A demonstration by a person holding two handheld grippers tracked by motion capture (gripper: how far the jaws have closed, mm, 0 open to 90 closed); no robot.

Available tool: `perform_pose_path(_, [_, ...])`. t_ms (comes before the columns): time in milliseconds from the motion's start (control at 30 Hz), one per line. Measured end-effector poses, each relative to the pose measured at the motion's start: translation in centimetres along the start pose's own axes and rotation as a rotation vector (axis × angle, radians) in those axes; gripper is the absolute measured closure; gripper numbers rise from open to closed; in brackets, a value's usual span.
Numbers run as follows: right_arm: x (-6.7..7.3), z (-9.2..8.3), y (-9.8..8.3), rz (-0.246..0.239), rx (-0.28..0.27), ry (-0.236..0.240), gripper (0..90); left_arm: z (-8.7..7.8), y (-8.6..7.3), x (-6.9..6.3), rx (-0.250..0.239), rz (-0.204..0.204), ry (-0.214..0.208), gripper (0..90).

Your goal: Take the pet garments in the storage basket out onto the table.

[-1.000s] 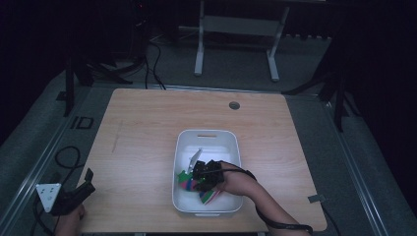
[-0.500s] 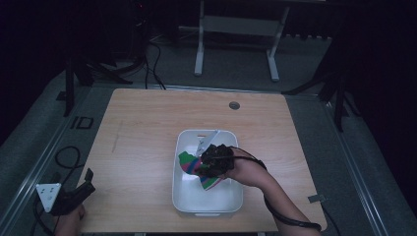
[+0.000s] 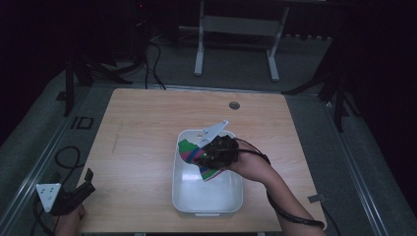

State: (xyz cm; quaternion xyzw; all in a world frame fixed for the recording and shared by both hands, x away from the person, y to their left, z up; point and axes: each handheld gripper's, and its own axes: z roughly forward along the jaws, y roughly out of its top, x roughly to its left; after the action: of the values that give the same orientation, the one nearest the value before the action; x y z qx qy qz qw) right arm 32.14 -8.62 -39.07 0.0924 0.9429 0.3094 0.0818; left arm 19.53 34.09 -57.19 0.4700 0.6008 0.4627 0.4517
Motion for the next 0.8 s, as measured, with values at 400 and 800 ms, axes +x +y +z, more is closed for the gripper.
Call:
perform_pose_path(400, [-1.2, -3.4, 0.0, 0.026, -0.072, -0.049, 68.9, 0.0, 0.0, 0.0, -0.003, -0.002, 0.001, 1.8])
perform_pose_path(800, [-3.3, -7.7, -2.1, 0.086, -0.093, -0.152, 68.8, 0.0, 0.0, 0.0, -0.003, 0.001, 0.003, 1.8])
